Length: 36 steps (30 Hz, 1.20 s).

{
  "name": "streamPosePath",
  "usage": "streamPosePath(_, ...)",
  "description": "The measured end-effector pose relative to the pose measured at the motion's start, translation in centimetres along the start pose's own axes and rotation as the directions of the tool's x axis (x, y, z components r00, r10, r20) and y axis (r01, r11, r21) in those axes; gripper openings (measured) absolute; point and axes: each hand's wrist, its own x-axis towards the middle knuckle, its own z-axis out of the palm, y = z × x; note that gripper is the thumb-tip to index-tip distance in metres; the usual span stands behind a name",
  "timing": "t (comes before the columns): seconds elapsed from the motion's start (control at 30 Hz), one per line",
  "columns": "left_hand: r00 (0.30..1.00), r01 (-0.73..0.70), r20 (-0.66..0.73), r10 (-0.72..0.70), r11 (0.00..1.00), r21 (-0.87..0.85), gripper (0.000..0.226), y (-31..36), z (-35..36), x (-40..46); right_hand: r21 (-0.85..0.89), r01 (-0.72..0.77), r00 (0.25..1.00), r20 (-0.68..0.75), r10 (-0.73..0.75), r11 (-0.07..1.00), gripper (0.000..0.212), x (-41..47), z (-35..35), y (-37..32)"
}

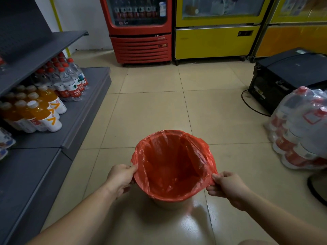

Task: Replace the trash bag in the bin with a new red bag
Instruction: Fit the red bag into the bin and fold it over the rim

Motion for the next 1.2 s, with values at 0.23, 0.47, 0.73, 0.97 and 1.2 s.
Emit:
streamPosePath(0.23, 1.000, -0.009, 0.001, 0.009, 1.000, -0.016, 0.032, -0.3, -0.1, -0.2, -0.058, -0.076, 0.996, 0.038, 0.079, 0.995, 0.014, 1.7, 0.6, 0.2)
streamPosePath(0.47, 0.999, 0.037, -0.021, -0.039, 0.994, -0.100, 0.066, 0.3, -0.8, 0.6, -0.087, 0.077, 0.997, 0.033, -0.074, 0.993, 0.032, 1.7, 0.4, -4.5)
streamPosePath(0.73, 0.987, 0.113, 0.137, -0.088, 0.977, -0.184, 0.049, 1.9, -0.2, 2.7, -0.184, 0.172, 0.976, -0.102, -0.193, 0.968, 0.033, 5.7, 1.7, -7.0)
streamPosePath(0.97, 0.989, 0.132, 0.103, -0.103, 0.934, -0.333, 0.041, 1.6, 0.5, 3.9, -0.225, 0.173, 0.958, -0.188, -0.217, 0.959, 0.033, 8.9, 1.7, -5.4)
streamPosePath(1.2, 0.999, 0.035, 0.036, -0.026, 0.956, -0.291, 0.038, 0.8, 1.0, 5.3, -0.352, 0.110, 0.980, -0.120, -0.161, 0.929, 0.032, 11.0, 2.1, -3.4)
